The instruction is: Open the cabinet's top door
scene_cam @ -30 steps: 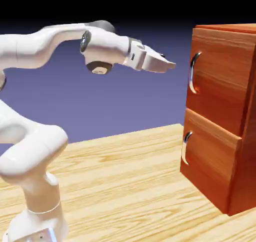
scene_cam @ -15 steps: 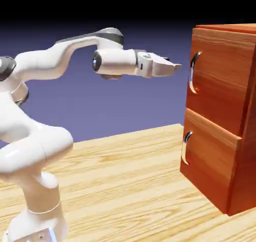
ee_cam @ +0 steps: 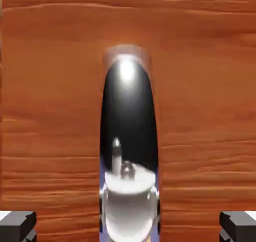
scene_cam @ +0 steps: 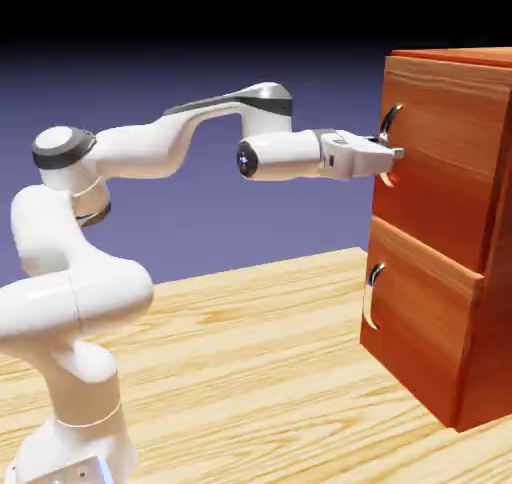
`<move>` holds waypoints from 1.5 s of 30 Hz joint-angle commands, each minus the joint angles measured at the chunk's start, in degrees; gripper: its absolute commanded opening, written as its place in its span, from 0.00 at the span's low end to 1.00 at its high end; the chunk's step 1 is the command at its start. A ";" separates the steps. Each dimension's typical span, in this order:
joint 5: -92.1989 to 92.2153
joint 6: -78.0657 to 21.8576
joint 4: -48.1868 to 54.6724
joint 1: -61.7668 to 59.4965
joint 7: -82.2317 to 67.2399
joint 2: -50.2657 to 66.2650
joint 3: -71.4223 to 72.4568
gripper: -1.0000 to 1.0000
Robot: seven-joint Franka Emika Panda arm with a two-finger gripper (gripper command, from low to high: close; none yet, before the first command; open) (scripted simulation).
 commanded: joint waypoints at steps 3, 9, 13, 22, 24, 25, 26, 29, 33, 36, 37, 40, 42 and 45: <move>0.10 -7.47 -6.04 3.58 -2.57 0.43 -2.89 0.00; -2.40 -22.43 -16.46 9.09 -6.95 2.17 -9.24 0.00; -5.71 -32.39 -21.92 11.12 -9.42 3.72 -13.91 0.00; -16.78 -54.82 -29.09 10.11 -14.92 8.99 -24.61 0.00; -19.85 -59.81 -29.65 8.87 -16.35 10.76 -26.81 0.00; -21.47 -62.30 -29.78 8.13 -17.12 11.76 -27.85 0.00; -23.16 -64.79 -29.80 7.30 -17.93 12.85 -28.86 0.00; -28.70 -72.27 -29.15 4.31 -20.68 16.73 -31.58 0.00; -37.59 -82.21 -26.20 -0.85 -25.38 23.86 -34.19 0.00; -44.59 -88.28 -22.56 -4.84 -29.17 30.09 -34.89 0.00; -46.81 -89.90 -21.19 -6.04 -30.35 32.16 -34.90 0.00; -53.20 -93.70 -16.79 -9.26 -33.60 38.39 -34.44 0.00; -57.25 -95.50 -13.67 -11.05 -35.45 42.55 -33.83 0.00; -62.99 -97.31 -8.83 -13.18 -37.66 48.78 -32.66 0.00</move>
